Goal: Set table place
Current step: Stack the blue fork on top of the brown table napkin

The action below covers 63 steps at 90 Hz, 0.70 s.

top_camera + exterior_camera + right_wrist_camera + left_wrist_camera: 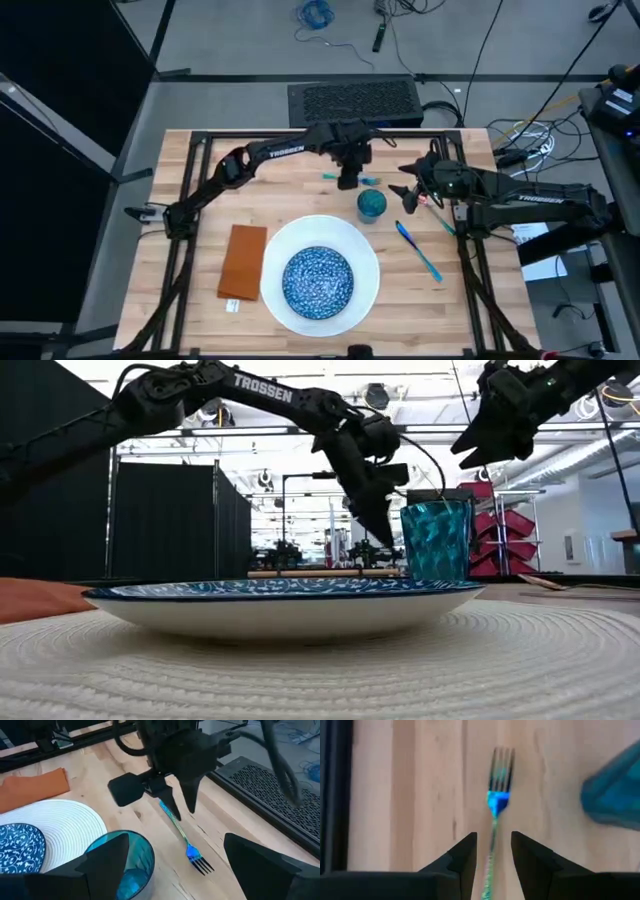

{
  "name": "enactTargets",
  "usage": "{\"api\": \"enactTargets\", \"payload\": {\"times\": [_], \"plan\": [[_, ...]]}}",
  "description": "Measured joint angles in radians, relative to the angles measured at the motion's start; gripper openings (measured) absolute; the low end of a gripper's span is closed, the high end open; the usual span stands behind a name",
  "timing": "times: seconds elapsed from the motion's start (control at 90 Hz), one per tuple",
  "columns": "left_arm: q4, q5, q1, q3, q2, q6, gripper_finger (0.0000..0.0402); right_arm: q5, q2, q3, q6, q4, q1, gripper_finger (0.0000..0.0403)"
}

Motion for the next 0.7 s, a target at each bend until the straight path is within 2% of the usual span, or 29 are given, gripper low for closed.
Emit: {"api": "enactTargets", "payload": {"times": [0.389, 0.511, 0.7], "plan": [[-0.05, -0.023, 0.0, 0.0, 0.012, 0.034, 0.0107, -0.033, 0.0, 0.0, 0.009, 0.002, 0.0, 0.0313], [-0.114, -0.058, 0.0, -0.001, 0.012, 0.037, 0.0107, -0.046, 0.0, 0.0, 0.008, 0.006, 0.0, 0.0313], [-0.08, -0.128, -0.001, 0.0, 0.012, 0.061, 0.0107, -0.048, 0.0, 0.0, 0.001, 0.038, 0.0, 0.0313]]}}
